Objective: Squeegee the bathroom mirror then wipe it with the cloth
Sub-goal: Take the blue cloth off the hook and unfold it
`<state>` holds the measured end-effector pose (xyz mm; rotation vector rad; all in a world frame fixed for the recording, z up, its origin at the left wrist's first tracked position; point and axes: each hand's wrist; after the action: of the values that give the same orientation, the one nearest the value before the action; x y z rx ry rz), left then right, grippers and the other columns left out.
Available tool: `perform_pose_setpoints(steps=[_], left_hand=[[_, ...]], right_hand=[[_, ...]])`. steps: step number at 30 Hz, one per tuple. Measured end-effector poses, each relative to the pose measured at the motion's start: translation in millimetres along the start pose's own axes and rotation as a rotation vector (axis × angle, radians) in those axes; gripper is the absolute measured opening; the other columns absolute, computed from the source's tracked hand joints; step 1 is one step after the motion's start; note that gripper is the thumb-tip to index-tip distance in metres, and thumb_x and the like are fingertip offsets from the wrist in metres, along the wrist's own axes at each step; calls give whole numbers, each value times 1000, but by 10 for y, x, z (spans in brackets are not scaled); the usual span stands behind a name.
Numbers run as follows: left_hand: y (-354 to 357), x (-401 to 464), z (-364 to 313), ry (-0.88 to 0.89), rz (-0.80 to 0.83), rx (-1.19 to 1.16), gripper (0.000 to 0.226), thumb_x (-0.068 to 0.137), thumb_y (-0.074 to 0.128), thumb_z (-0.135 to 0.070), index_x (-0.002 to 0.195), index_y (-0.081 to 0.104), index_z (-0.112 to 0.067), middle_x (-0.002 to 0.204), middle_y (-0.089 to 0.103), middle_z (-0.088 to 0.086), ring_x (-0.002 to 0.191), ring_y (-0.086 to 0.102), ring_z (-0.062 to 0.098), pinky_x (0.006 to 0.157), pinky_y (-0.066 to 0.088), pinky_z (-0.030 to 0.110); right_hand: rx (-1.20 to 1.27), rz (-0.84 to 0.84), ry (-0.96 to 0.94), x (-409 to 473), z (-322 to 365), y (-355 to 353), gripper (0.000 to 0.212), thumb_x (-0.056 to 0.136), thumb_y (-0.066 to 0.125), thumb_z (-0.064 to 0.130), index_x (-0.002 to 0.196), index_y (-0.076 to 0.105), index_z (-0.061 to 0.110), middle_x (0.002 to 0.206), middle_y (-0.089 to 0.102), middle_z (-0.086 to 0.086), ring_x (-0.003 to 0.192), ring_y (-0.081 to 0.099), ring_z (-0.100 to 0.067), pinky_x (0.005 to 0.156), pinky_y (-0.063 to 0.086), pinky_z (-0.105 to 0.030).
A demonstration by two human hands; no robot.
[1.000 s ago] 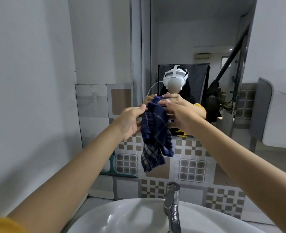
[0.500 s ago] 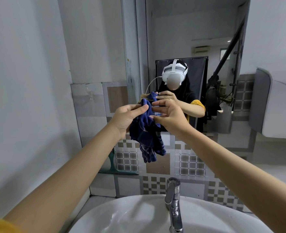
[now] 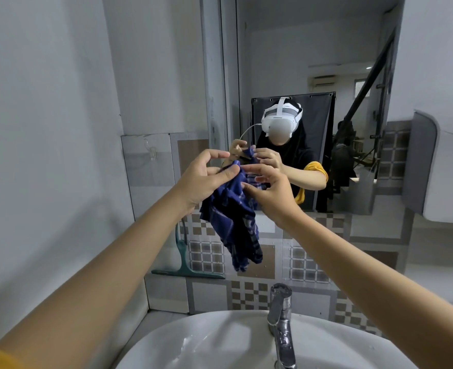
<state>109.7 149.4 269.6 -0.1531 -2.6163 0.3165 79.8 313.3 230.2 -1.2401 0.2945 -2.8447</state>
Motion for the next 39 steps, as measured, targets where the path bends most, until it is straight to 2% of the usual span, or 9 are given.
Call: perform_pose_setpoints(steps=[4, 9, 15, 20, 24, 28, 34, 36, 39], left_hand=[[-25, -9, 6, 85, 53, 130, 44, 80, 66, -3, 113, 46, -23, 92, 70, 15, 80, 70, 24, 72, 56, 36], [-78, 6, 15, 160, 23, 134, 38, 78, 57, 12, 90, 58, -25, 91, 67, 6, 81, 65, 14, 72, 52, 30], [-228, 43, 6, 158, 13, 23, 47, 79, 47, 19, 94, 67, -20, 90, 71, -11, 89, 63, 7, 77, 49, 21], [-257, 51, 54, 102, -64, -20, 22, 77, 66, -4, 89, 70, -23, 93, 68, 6, 85, 62, 14, 80, 51, 31], [-274, 94, 96, 127, -79, -13, 33, 77, 61, 10, 79, 66, -22, 79, 65, 5, 74, 61, 16, 71, 51, 30], [-248, 136, 139, 129, -94, -14, 32, 78, 58, 13, 80, 67, -18, 73, 66, 2, 72, 61, 13, 69, 53, 24], [-185, 200, 224, 180, -99, 32, 40, 80, 55, 13, 91, 67, -23, 101, 66, 1, 100, 61, 15, 93, 48, 33], [-187, 209, 284, 217, -120, 159, 40, 81, 57, 8, 96, 66, -28, 108, 66, -1, 106, 60, 12, 98, 46, 35], [-159, 196, 358, 253, -95, 381, 38, 80, 63, -6, 110, 61, -28, 117, 62, -3, 102, 59, 9, 97, 47, 37]], right_hand=[[-47, 78, -40, -20, -52, 7, 36, 83, 71, 13, 115, 63, 28, 118, 64, -4, 112, 55, -14, 92, 41, -18], [92, 127, 51, -59, -134, -34, 44, 86, 68, 18, 126, 54, 26, 112, 67, -1, 110, 61, -17, 97, 47, -32], [197, 159, 113, -110, -247, -84, 29, 83, 71, 17, 106, 56, 25, 76, 61, -7, 71, 56, -15, 68, 45, -30], [249, 148, 63, -17, -156, -159, 30, 77, 77, 15, 94, 58, 32, 77, 59, -14, 73, 55, -22, 68, 45, -34], [286, 328, 133, 35, -40, -318, 43, 73, 74, 11, 108, 53, 22, 87, 67, -16, 85, 65, -28, 80, 53, -46], [221, 490, 223, 19, -31, -496, 49, 75, 71, 0, 114, 50, 20, 86, 72, -12, 80, 69, -25, 71, 59, -39], [182, 397, 251, -12, -95, -640, 32, 84, 67, 2, 108, 54, 20, 104, 56, -32, 92, 62, -39, 86, 49, -59], [137, 331, 268, -14, -97, -662, 30, 83, 68, 0, 105, 55, 16, 108, 61, -25, 88, 67, -30, 80, 56, -49], [118, 109, 341, -13, -90, -627, 27, 76, 74, -2, 91, 58, 15, 90, 67, -8, 70, 69, -15, 59, 57, -27]])
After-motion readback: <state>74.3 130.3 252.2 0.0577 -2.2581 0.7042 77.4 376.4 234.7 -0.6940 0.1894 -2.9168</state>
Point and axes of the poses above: each hand's wrist, its own x-axis towards the middle knuckle, its own y-axis out of the palm, z = x × y
